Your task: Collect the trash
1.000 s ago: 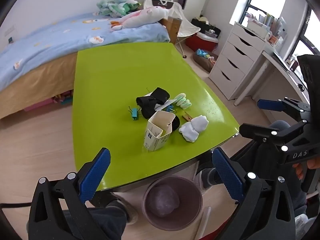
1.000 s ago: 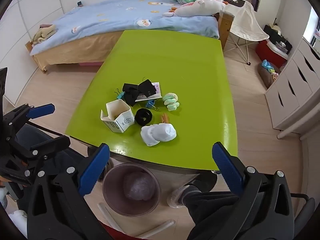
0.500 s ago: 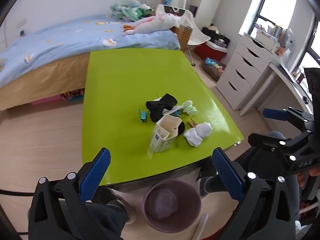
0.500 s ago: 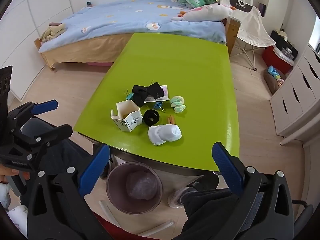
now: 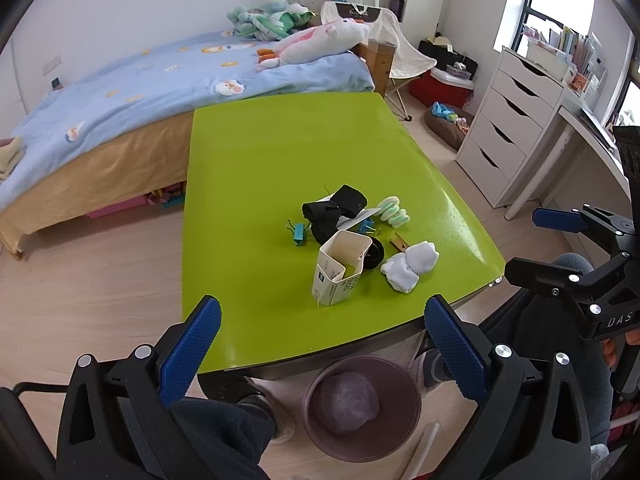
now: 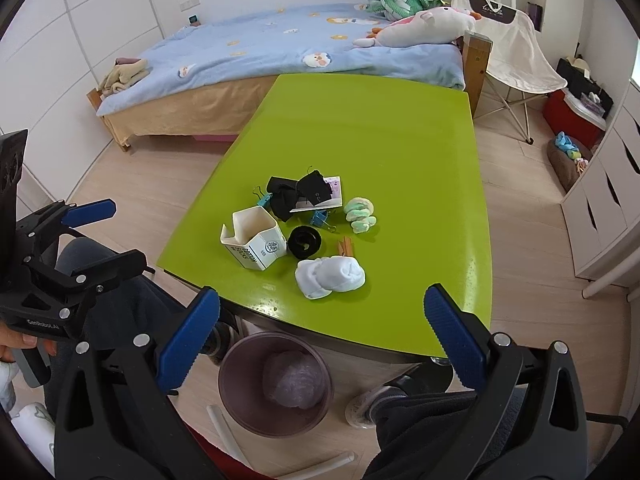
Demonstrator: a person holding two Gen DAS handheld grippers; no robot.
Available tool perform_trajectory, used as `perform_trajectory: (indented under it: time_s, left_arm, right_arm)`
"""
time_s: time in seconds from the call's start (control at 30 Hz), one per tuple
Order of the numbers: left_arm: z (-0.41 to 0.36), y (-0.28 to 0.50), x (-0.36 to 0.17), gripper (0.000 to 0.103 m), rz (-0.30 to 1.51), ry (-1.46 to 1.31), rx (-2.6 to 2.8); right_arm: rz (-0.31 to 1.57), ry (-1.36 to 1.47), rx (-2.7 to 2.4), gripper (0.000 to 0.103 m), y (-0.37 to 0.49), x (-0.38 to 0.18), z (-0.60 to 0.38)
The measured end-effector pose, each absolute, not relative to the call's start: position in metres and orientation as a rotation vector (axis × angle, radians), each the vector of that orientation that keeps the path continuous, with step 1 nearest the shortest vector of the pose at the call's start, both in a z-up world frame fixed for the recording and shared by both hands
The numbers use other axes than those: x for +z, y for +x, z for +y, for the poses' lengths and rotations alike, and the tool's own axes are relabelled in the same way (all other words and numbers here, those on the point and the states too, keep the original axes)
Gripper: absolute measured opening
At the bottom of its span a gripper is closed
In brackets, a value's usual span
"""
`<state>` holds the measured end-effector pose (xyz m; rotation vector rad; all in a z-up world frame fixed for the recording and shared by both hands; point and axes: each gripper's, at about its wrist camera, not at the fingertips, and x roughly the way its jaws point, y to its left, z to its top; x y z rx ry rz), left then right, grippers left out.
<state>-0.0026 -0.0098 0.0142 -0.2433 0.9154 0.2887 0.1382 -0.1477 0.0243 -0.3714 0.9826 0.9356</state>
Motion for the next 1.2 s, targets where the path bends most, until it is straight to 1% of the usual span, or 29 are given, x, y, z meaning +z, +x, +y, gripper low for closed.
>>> perform_trajectory:
  time_s: [0.2, 1.2]
  left_arm:
    - [-0.013, 0.002, 0.014, 0.098, 0.914, -0.209, 0.281]
    - [-0.013, 0.005, 0.007, 0.098, 0.937, -0.229, 0.262]
  right_arm:
    - [0.996, -0.366, 0.932, 0.100, 0.142, 0.021, -0.153]
    - [1.020, -0.368, 0.933, 0.100, 0.139, 0.012, -0.149]
